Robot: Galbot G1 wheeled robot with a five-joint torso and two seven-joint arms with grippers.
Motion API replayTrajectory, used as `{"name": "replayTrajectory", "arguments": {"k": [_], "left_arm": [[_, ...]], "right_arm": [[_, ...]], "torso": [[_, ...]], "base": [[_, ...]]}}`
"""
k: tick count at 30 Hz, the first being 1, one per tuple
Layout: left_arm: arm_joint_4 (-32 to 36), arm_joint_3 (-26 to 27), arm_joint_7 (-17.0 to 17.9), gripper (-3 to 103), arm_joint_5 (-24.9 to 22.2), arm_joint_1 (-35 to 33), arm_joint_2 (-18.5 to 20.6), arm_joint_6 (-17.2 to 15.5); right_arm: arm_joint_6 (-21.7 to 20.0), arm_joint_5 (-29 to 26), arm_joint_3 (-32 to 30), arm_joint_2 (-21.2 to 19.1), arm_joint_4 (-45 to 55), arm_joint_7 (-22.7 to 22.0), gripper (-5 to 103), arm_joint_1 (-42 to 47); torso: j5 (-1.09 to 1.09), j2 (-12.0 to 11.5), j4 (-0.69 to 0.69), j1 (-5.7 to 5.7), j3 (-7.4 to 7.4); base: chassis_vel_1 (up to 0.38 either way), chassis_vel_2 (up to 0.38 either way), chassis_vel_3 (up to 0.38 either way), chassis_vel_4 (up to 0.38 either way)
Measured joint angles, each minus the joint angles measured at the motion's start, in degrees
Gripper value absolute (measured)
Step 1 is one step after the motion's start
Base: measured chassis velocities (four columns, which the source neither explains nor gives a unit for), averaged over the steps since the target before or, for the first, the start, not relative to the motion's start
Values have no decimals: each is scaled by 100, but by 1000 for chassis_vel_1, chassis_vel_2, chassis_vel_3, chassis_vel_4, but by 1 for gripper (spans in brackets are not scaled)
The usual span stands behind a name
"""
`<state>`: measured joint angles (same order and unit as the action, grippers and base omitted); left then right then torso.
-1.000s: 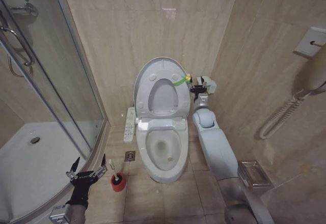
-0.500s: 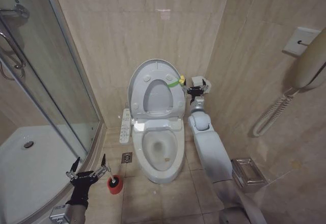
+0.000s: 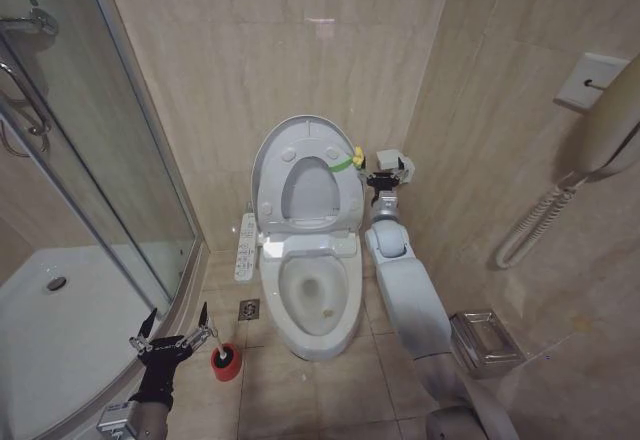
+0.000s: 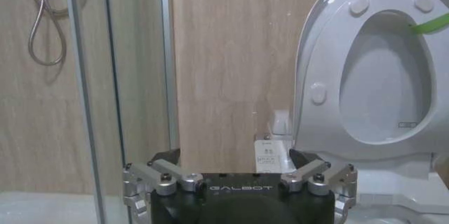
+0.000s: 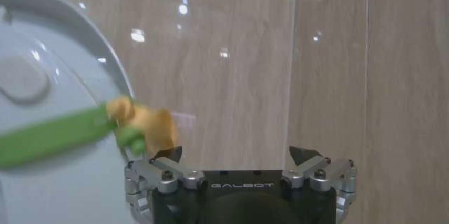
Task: Open the toilet lid, clean the toilet bowl with a toilet brush, close the toilet lid, and flush.
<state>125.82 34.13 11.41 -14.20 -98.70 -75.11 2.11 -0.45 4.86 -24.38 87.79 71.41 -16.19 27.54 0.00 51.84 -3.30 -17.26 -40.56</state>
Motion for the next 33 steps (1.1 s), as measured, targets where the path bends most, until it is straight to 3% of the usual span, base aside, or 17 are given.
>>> {"name": "replayTrajectory", "arguments": {"k": [6, 13, 19, 28, 33], "left_arm": [[0, 0, 0, 100, 0, 0, 0, 0], [0, 0, 0, 100, 0, 0, 0, 0], [0, 0, 0, 100, 0, 0, 0, 0], [0, 0, 0, 100, 0, 0, 0, 0], [0, 0, 0, 100, 0, 0, 0, 0]], "right_arm": [[-75, 2, -37, -53, -58, -170, 100, -6], [-71, 23, -71, 10, -84, -296, 100, 0], [-60, 243, -115, 160, -244, -593, 100, -90], [-89, 238, -134, 68, -265, -984, 100, -86], [-50, 155, -164, 31, -180, -1191, 100, -6]], "torso": [[2, -2, 3, -2, -2], [0, -1, -5, -1, 0], [-1, 0, -5, 0, 1], [1, -1, 4, -1, 0], [0, 0, -1, -1, 1]], "base": [[0, 0, 0, 0], [0, 0, 0, 0], [0, 0, 0, 0], [0, 0, 0, 0], [0, 0, 0, 0]]}}
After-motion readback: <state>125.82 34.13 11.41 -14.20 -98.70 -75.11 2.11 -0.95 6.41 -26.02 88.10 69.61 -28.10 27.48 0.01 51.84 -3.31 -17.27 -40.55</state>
